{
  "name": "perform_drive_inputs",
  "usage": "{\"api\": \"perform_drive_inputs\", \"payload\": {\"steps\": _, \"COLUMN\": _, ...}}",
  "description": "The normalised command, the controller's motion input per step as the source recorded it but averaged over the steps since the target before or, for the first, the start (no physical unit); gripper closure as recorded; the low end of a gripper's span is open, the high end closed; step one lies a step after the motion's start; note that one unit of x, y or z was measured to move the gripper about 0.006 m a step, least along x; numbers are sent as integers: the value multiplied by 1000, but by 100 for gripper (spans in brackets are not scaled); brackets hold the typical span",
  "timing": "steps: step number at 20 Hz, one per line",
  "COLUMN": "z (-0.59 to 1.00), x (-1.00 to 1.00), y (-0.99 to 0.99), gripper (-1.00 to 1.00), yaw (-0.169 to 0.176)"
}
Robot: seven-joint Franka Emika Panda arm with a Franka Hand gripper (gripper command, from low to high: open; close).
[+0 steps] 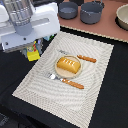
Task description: Place the bread, butter, and milk from the table onto the serving area.
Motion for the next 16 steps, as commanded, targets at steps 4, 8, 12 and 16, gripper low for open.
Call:
{"api": "perform_drive_inputs", "payload": {"steps": 4, "z": -4, "x": 701, "y": -721, "gripper": 100, "yaw": -23}}
{"api": "perform_drive_inputs", "payload": {"steps": 8, "z": -142, "x": 792, "y": -589, "gripper": 100, "yaw": -32}}
{"api": "perform_drive_inputs", "payload": {"steps": 12, "z": -115, "x": 845, "y": -518, "gripper": 100, "yaw": -46}}
{"api": "perform_drive_inputs", "payload": {"steps": 16, "z": -134, "x": 864, "y": -298, "gripper": 100, "yaw": -83}}
